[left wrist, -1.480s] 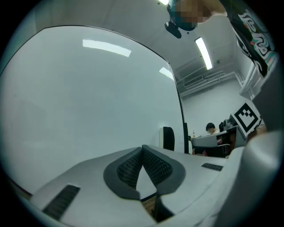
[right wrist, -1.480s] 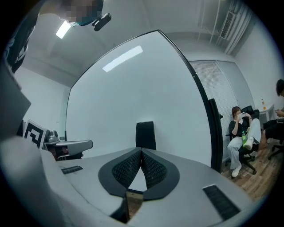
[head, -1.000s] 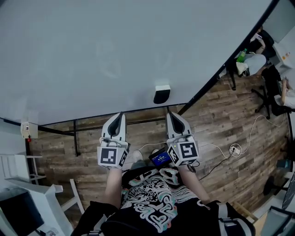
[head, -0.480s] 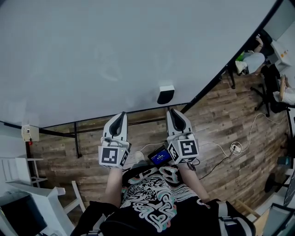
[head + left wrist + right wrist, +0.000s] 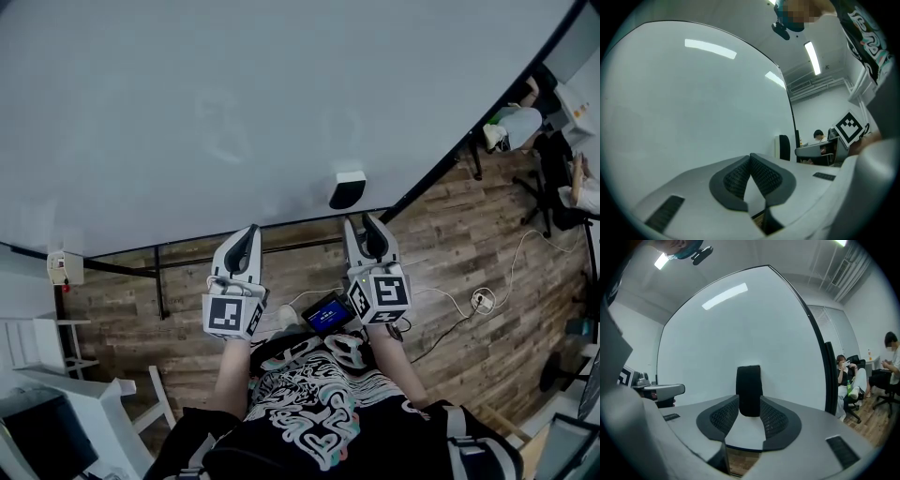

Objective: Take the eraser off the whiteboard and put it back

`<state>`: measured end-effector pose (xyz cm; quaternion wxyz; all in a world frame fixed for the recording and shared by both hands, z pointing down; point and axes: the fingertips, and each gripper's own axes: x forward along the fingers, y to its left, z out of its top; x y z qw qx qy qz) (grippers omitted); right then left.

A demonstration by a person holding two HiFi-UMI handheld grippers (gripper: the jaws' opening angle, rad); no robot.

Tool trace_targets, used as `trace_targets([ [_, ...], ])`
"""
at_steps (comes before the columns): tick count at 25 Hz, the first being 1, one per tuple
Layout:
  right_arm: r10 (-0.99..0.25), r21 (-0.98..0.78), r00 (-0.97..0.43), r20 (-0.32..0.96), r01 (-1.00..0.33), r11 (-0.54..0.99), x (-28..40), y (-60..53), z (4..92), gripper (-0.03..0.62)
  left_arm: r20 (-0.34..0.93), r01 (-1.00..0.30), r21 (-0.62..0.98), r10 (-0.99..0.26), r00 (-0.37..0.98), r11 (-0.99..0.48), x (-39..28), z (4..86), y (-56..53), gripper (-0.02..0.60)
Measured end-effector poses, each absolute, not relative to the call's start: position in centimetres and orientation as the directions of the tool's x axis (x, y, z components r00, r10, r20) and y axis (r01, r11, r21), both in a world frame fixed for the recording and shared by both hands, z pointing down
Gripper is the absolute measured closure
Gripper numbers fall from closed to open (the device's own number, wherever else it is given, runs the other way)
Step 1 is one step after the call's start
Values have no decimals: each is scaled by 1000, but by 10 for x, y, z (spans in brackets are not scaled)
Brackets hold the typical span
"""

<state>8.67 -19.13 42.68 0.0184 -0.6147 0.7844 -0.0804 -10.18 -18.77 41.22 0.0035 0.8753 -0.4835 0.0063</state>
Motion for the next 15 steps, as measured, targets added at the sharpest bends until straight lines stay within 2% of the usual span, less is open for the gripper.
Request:
trace_targets([
  [9,-967,-150,-239,89,-963,224,77,-211,426,348,12,-846,6,-846,533,-533,-107,413,-195,559],
  [15,-965,-147,-236,110,-964,219,75,-219,430,322,23,-849,8,-849,528,-528,-110,415,-202,559],
])
